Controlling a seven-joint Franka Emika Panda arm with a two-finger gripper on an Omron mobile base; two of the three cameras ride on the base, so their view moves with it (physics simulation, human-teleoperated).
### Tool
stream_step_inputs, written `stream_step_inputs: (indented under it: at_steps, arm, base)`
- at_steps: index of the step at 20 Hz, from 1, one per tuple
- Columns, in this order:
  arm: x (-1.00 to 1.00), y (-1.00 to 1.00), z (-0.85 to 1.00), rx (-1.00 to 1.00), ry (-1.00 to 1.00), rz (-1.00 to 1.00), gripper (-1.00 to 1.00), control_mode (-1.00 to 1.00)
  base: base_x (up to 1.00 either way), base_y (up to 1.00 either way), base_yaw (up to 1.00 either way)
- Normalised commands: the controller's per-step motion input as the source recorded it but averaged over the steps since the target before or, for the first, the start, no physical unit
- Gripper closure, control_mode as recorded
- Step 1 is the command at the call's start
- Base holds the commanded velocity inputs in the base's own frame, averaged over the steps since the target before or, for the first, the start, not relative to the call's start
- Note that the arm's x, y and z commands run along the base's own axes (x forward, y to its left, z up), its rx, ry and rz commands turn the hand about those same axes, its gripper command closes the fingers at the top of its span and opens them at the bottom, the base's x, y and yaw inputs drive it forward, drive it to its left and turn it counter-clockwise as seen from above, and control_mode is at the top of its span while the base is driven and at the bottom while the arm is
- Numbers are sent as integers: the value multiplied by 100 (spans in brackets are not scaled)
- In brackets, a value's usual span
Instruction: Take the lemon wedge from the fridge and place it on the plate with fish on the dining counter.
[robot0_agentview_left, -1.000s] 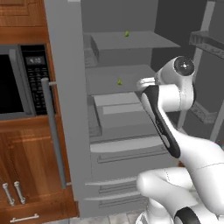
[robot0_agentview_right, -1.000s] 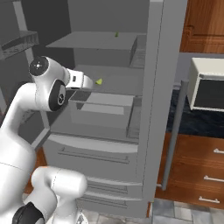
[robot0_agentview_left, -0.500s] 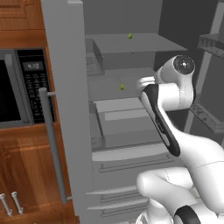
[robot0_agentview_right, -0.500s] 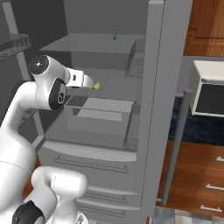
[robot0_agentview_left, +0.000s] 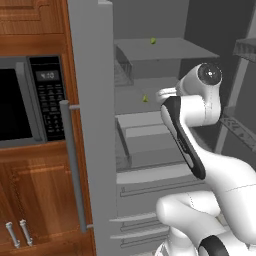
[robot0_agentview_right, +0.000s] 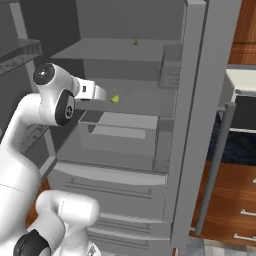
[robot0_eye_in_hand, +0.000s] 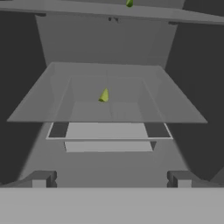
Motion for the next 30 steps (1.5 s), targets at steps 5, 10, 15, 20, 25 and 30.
stream_step_inputs:
  at_steps: [5, 10, 15, 20, 25, 30]
  arm:
    - [0, 0, 0, 0, 0, 0, -100, 100]
    - [0, 0, 0, 0, 0, 0, -100, 100]
    - [0, 0, 0, 0, 0, 0, -100, 100]
    - [0, 0, 0, 0, 0, 0, -100, 100]
    - [0, 0, 0, 0, 0, 0, -100, 100]
    - [22, 0, -18, 0, 1, 0, -100, -100]
  base:
    - [31, 0, 0]
    - [67, 0, 0]
    - [58, 0, 0]
    - [32, 0, 0]
    - [0, 0, 0]
    - [0, 0, 0]
